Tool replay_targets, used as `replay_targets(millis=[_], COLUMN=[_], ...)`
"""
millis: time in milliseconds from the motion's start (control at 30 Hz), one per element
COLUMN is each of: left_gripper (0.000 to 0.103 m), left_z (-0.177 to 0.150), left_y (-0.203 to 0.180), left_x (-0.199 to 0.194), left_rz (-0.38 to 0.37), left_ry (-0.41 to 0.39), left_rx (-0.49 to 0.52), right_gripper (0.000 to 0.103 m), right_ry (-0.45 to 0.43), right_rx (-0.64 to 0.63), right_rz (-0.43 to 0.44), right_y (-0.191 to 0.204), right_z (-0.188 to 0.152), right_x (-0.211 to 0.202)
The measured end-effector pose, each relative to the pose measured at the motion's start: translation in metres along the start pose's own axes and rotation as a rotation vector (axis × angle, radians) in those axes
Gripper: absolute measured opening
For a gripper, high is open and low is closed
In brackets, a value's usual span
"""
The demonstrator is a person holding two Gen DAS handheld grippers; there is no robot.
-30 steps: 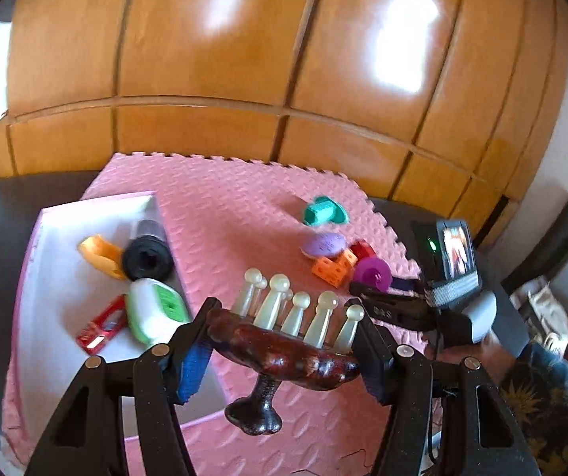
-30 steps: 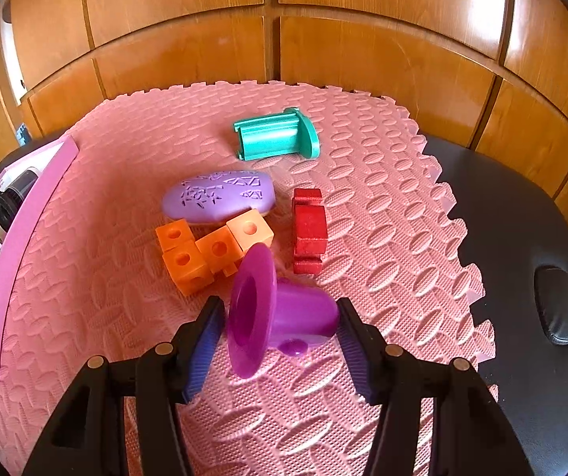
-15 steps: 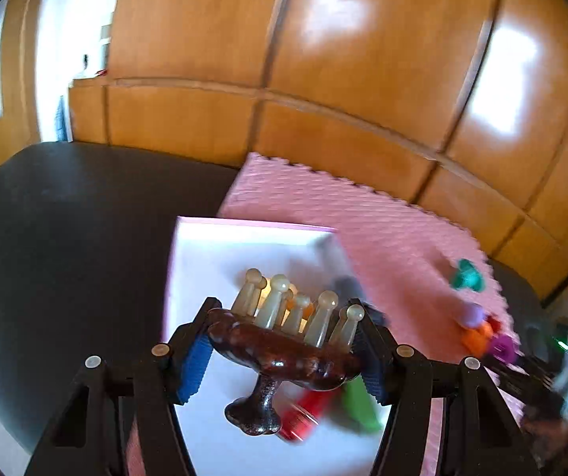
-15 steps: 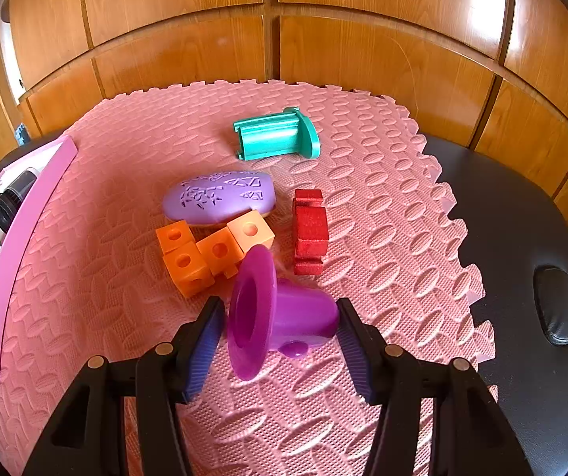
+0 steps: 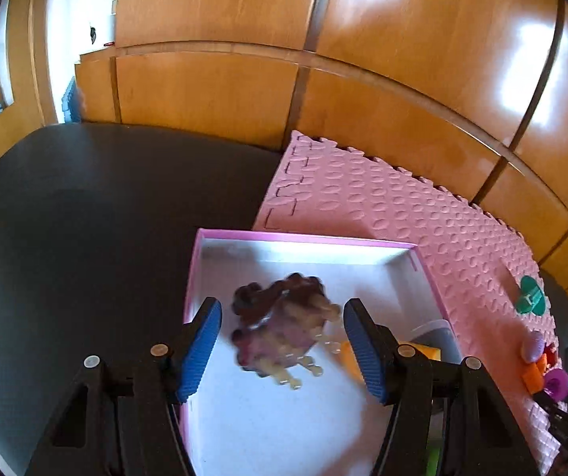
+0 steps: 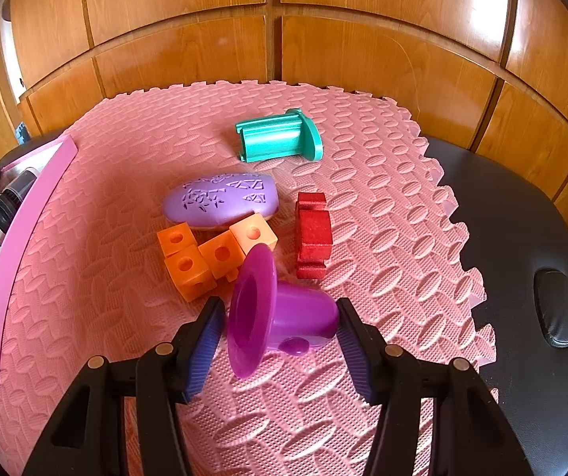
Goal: Organize rigid objects
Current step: 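Carry the brown peg toy into the white box and open the left tool, then carry the purple cup into the box and release it with the right tool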
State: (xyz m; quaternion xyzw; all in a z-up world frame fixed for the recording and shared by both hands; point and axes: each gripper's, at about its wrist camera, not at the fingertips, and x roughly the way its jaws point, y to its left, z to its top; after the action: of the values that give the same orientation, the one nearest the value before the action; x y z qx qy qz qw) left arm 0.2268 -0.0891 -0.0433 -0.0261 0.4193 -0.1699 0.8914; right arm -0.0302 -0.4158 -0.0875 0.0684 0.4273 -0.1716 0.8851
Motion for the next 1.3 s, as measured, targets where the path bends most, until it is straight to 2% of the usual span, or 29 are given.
replay_targets(millis=[67, 167, 300, 500, 700, 967, 1300], left_gripper=[0.066, 0.077, 0.077, 0.079, 0.079, 0.081, 0.082], left_z=[0.000, -0.002, -0.015, -0.058, -0.094, -0.117, -0.127], left_y=[0.002, 0.005, 0.008, -0.003, -0.017, -0.029, -0.028], left_x=[-0.007, -0.025, -0.052, -0.082, -0.101, -0.110, -0.115], left_rz=[-0.003, -0.012, 0.021, 0.069, 0.072, 0.103, 0.116], left_ry=[-0.019, -0.056, -0.084, -0.083, -0.090, -0.072, -0.065], left_rx=[-0.011, -0.030, -0.041, -0.001, 0.019, 0.043, 0.052], right_gripper=[0.057, 0.057, 0.057, 0.056, 0.055, 0.055, 0.055], right_ry=[-0.001, -0.001, -0.001, -0.001, -0.003, -0.006, -0.004], right_rx=[0.000, -0.002, -0.003, -0.008, -0.013, -0.017, -0.013], right_rz=[0.001, 0.000, 0.000, -0.002, -0.006, -0.013, -0.014], right_y=[0.000, 0.000, 0.001, 0.001, 0.001, 0.001, 0.001], right_z=[0.001, 0.001, 0.001, 0.001, 0.001, 0.000, 0.000], right_x=[0.000, 0.000, 0.000, 0.000, 0.000, -0.001, 0.000])
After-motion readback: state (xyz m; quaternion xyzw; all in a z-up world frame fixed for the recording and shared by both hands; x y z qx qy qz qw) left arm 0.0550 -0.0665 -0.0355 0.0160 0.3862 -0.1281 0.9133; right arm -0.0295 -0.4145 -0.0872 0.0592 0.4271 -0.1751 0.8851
